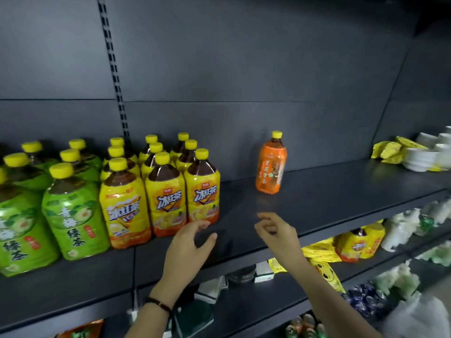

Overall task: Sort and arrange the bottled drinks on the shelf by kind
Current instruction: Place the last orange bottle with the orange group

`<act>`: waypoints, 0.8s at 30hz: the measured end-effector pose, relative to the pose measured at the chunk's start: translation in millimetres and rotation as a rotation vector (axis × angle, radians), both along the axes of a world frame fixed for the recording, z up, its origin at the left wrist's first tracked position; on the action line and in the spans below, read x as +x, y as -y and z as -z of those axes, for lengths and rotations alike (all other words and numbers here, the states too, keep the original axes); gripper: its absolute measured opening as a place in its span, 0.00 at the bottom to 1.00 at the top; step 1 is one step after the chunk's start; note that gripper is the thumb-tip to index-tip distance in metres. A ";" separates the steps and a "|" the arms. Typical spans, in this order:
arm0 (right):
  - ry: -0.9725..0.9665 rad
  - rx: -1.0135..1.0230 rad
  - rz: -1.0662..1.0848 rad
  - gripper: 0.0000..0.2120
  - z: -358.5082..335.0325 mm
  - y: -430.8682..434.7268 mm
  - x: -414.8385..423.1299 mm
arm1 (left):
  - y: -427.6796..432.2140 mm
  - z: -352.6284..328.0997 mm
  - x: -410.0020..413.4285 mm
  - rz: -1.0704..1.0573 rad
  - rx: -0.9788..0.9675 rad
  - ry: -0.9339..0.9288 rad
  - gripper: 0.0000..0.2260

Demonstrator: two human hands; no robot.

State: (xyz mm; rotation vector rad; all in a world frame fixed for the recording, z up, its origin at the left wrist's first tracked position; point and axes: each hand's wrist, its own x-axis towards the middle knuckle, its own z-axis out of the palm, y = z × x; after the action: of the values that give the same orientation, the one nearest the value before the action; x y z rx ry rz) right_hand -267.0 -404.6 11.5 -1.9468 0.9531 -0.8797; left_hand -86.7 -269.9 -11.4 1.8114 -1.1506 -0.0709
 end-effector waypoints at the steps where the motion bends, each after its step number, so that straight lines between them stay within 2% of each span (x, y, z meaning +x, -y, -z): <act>1: 0.008 0.006 0.014 0.13 -1.7 13.9 -1.2 | 16.8 -0.3 -2.4 0.008 0.008 0.004 0.13; 4: 0.043 0.028 0.051 0.12 -4.8 52.0 -7.9 | 60.1 0.9 -9.8 -0.021 0.026 0.110 0.13; 7: 0.097 0.044 0.092 0.13 -2.6 86.5 -14.3 | 89.2 6.8 -11.3 -0.103 0.077 0.374 0.14; 9: 0.113 0.064 0.111 0.16 -2.9 109.1 -12.1 | 99.2 14.8 -12.4 -0.133 0.125 0.471 0.17; 14: 0.175 0.074 0.107 0.32 -15.6 187.5 14.2 | 112.5 38.9 -20.4 -0.119 0.265 0.548 0.21; 19: 0.113 0.148 0.072 0.47 -7.8 256.3 37.2 | 114.8 39.7 -21.7 -0.161 0.343 0.587 0.20; 21: 0.130 0.197 -0.048 0.47 -1.0 270.8 41.8 | 115.4 38.2 -22.6 -0.165 0.374 0.601 0.20; 24: 0.119 0.244 -0.215 0.42 3.0 287.2 49.7 | 115.5 35.4 -25.3 -0.175 0.413 0.593 0.20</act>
State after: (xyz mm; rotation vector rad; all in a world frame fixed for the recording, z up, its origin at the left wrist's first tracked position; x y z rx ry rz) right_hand -217.3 -691.8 8.5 -1.7305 0.7293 -0.7120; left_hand -111.9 -385.4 -46.8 2.3867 -1.4499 0.3813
